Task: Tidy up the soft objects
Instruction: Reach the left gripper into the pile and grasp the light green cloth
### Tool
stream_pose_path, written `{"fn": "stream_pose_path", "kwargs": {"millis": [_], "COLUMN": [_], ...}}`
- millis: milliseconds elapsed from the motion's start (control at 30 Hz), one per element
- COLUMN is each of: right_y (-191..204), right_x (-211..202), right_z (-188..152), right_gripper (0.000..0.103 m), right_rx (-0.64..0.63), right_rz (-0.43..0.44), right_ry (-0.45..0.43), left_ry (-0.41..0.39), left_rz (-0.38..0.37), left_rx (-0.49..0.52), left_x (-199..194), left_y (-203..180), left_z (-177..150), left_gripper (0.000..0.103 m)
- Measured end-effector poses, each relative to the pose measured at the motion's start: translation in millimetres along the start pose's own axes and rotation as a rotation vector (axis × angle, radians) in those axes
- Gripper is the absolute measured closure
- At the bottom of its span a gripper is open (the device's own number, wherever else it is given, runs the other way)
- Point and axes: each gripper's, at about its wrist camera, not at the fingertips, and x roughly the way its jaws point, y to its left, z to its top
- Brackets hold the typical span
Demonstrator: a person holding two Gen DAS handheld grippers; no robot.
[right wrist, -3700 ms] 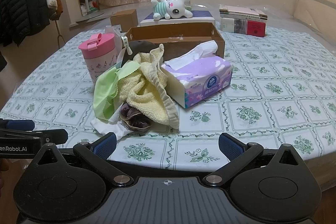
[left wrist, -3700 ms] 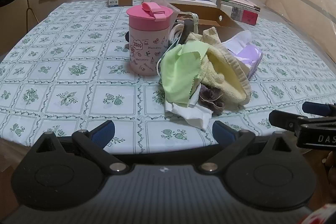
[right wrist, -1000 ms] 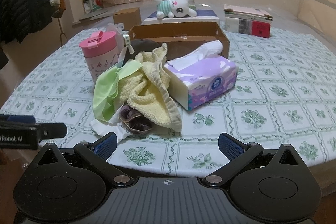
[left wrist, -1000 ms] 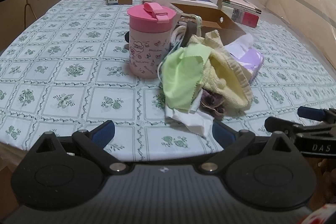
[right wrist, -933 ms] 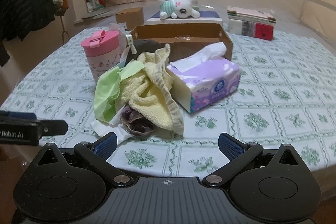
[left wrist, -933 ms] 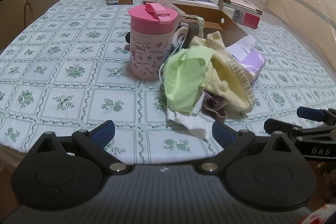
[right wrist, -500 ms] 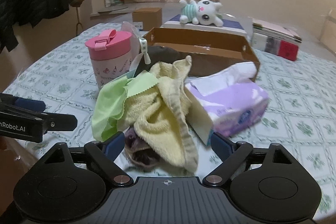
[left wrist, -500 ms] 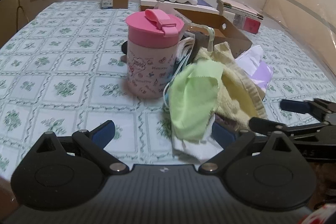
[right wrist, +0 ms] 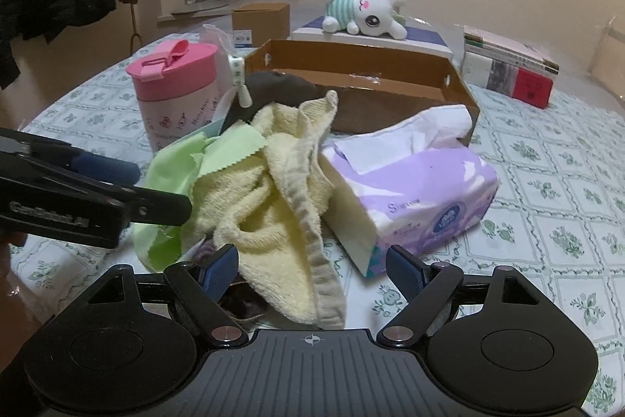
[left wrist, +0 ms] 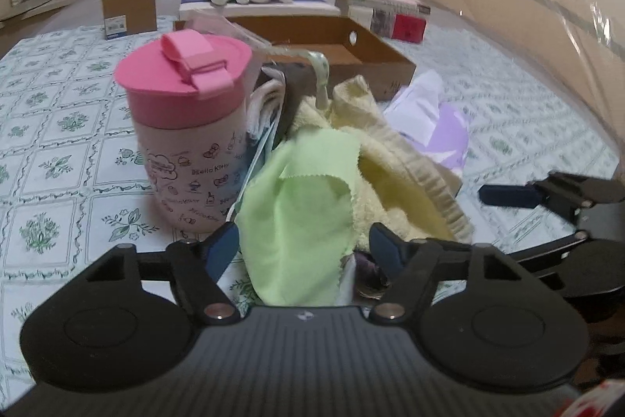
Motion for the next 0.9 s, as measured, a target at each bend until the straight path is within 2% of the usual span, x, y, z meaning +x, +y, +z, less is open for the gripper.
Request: {"fn": "stream_pose_path", "kwargs": {"millis": [133, 300, 333, 467, 667, 900], "right_y": [-3.1, -2.6, -2.3, -1.1, 2.9, 16.5], "right_x": [0.5, 3.1, 3.5, 2.4, -3.7, -4.8], "right_z": [-0.6, -0.3, -0.2, -0.8, 0.1, 3.9], "right_gripper": [0.020, 0.020, 0.020, 0.020, 0.020, 0.020], "right_rx": [0.009, 0.009, 0.009, 0.011, 0.008, -0.014], "right_rz": [0.000, 0.003, 0.004, 0.004, 0.006, 0.036], "right_ry": [-0.003, -0.002, -0.002, -0.004, -0.020, -0.031], "left_ry": [0.030, 0.065, 0.068, 0.068, 0.013, -0.043], "left_rz": [0.014, 0.010, 0.010, 0.012, 0.019, 0.066], "left_rx": [0.008, -0.001, -0.003, -0.010, -0.047, -0.109], "left_x": [9.0, 15.0, 14.5, 14.1, -12.3, -57.3], "left_y": [5.4, 12.5, 13.5, 16.8, 27.9, 51.1], "left_z": [-1.4, -8.8, -10.3, -12.5, -11.2, -14.5], "left_gripper": [0.042, 0.068, 0.070, 0.098, 0.101, 0.101]}}
